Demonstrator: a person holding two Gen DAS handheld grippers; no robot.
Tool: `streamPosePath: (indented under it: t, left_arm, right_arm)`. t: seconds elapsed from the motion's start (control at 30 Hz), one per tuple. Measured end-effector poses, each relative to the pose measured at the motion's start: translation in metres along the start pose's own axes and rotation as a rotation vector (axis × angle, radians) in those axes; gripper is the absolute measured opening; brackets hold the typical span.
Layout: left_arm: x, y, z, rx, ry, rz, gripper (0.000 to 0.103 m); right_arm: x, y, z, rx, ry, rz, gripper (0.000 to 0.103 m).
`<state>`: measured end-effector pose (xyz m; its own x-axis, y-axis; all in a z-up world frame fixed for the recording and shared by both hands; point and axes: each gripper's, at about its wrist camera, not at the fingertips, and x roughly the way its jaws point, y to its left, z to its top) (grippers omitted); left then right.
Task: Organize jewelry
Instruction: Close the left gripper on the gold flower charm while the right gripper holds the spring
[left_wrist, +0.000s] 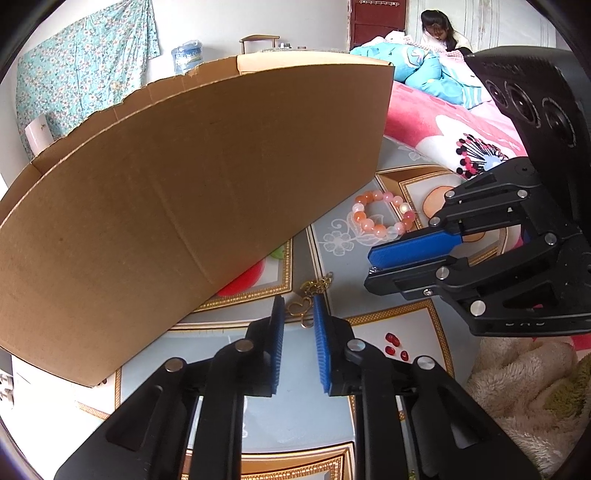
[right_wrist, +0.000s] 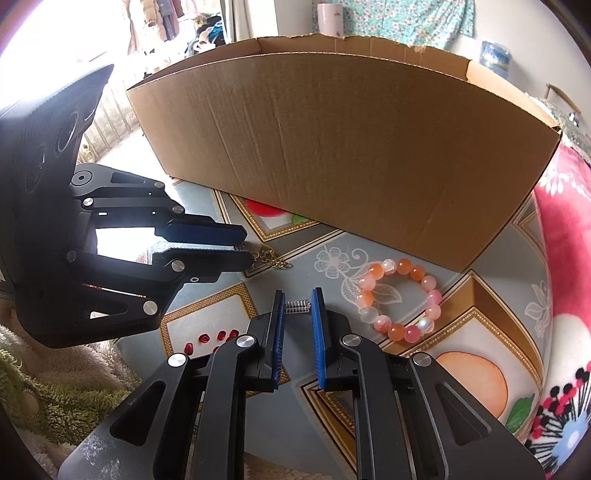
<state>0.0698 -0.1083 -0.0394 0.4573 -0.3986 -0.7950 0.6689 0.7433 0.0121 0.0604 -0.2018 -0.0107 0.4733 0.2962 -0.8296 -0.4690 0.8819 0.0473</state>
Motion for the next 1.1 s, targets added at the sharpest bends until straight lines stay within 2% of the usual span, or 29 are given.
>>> streamPosePath:
  t: [0.3,0.4,0.47,0.83,1.1]
  left_arm:
    - [-0.003,-0.002,-0.002,0.006,0.009,-0.011,0.016]
    - [-0.004,-0.004,-0.001,0.009,0.004,-0.02,0.024]
    - [-0.003,-0.006,-0.001,0.02,0.003,-0.018,0.026]
    - [0.004,-0.006,0.001,0.015,0.034,0.0,0.025]
    - [0.008,-0.006,0.006,0.002,0.08,0.001,0.02]
  right_arm:
    - [0.0,0.0,0.0,-0.002,0.0,0.001,0.012]
    - [0.0,0.0,0.0,-0.001,-0.001,0.001,0.012]
    - [-0.001,0.0,0.0,-0.001,-0.001,0.001,0.012]
    - [0.001,-0.002,-0.002,0.002,-0.003,0.0,0.012]
    - [0.001,-0.002,-0.002,0.003,-0.005,0.0,0.012]
